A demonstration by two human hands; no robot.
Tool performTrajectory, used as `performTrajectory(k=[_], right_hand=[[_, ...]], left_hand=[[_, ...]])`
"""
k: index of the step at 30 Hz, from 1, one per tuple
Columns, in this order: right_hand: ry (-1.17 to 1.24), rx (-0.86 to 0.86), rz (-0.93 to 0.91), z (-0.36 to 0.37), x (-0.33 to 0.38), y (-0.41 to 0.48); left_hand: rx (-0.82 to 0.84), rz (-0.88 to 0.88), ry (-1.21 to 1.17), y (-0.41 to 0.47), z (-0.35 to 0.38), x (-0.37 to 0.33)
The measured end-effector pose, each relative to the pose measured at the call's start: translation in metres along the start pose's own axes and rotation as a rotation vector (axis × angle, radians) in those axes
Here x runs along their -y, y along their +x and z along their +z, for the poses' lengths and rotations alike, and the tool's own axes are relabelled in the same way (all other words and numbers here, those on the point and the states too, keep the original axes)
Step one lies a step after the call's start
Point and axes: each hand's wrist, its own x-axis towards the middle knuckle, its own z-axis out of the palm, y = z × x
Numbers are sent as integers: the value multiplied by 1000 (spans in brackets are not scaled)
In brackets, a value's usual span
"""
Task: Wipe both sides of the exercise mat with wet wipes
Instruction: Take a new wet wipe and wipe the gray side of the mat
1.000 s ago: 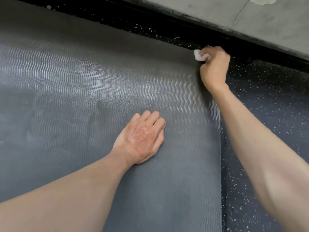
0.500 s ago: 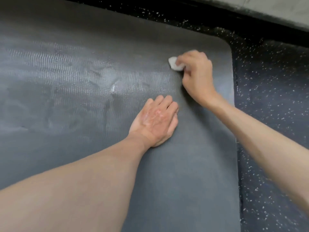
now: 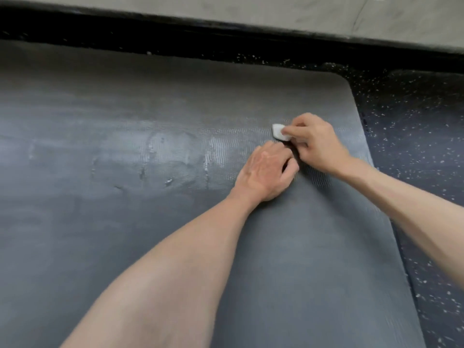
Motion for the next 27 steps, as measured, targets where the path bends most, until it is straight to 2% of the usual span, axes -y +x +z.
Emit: performTrajectory(k=[3, 4, 6, 9, 10, 12, 15, 17, 19, 21, 23, 25, 26, 27], right_hand=[[-6, -124, 194, 10, 18, 6], [5, -134, 187, 15, 34, 2], [43, -77, 50, 19, 67, -19], [135, 162, -162, 9, 95, -49], [134, 192, -166, 5, 96, -44], [75, 135, -73, 7, 94, -19], [32, 31, 68, 19, 112, 5], [65, 40, -23, 28, 144, -16], [147, 141, -200, 29, 171, -53], [170, 234, -267, 23, 176, -54], [63, 155, -161, 27, 165, -19], [-27, 24, 28, 35, 161, 22], [-18, -11, 77, 41, 171, 32], [-5, -23, 44, 49, 187, 31]], left_hand=[[129, 106, -24, -12, -14, -1], [191, 176, 0, -22, -22, -3], [309, 337, 32, -53, -43, -8], [478, 495, 94, -123, -87, -6], [525, 502, 103, -147, -100, -2], [594, 496, 129, -184, -121, 8], [622, 460, 160, -217, -142, 16], [602, 459, 157, -231, -153, 14], [547, 465, 183, -241, -159, 10], [494, 440, 185, -248, -160, 6], [471, 430, 176, -252, -157, 2], [452, 436, 177, -255, -150, -2], [439, 438, 183, -256, -146, -3], [430, 437, 197, -258, -143, -5]])
